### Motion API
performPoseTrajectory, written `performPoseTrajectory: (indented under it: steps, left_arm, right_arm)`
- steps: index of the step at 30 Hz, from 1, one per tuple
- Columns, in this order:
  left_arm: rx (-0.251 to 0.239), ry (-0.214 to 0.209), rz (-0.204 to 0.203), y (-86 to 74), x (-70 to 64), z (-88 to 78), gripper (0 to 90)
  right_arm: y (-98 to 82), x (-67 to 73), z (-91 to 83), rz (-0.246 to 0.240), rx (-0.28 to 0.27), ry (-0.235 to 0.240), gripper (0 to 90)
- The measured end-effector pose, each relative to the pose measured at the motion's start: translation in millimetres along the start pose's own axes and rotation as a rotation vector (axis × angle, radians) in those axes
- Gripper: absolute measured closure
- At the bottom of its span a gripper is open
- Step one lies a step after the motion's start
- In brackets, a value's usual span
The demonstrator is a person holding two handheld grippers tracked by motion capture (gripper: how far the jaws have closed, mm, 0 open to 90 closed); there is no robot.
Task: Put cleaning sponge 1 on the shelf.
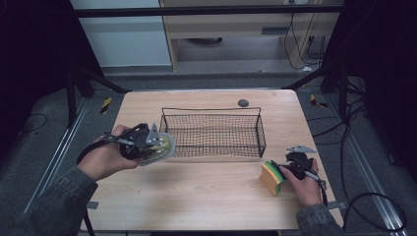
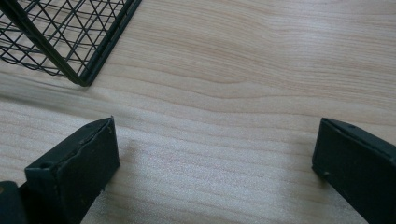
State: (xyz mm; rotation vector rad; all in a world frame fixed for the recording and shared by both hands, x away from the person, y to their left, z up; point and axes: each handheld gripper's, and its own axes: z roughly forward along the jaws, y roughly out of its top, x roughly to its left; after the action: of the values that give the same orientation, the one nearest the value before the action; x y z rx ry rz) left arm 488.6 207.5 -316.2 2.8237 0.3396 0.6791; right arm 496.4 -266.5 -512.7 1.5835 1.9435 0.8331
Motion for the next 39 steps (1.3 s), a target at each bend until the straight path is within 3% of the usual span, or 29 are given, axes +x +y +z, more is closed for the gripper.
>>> performPoseTrajectory:
  steps: [4,8,20,27,39]
  left_arm:
    - [-0.022,0.029,0.021,4.0,8.2,1.3,71.0]
    - [-0.045,0.058,0.013,10.8,17.0,1.5,71.1]
    - [-0.077,0.134,0.086,40.2,34.0,5.1,71.1]
    - [-0.080,0.151,0.112,50.3,41.2,9.6,71.1]
    - [-0.092,0.157,0.131,60.8,41.7,14.1,71.1]
  right_arm:
    - [0.0,0.1,-0.1,0.000,0.000,0.000,0.8]
    - [0.0,0.1,-0.1,0.000,0.000,0.000,0.9]
    - [-0.3,-0.6,0.0,-0.014,0.001,0.001,0.9]
    - [-0.3,-0.7,0.1,-0.014,0.000,0.000,0.9]
    - [0.1,-0.8,0.1,-0.013,0.001,0.008,0.9]
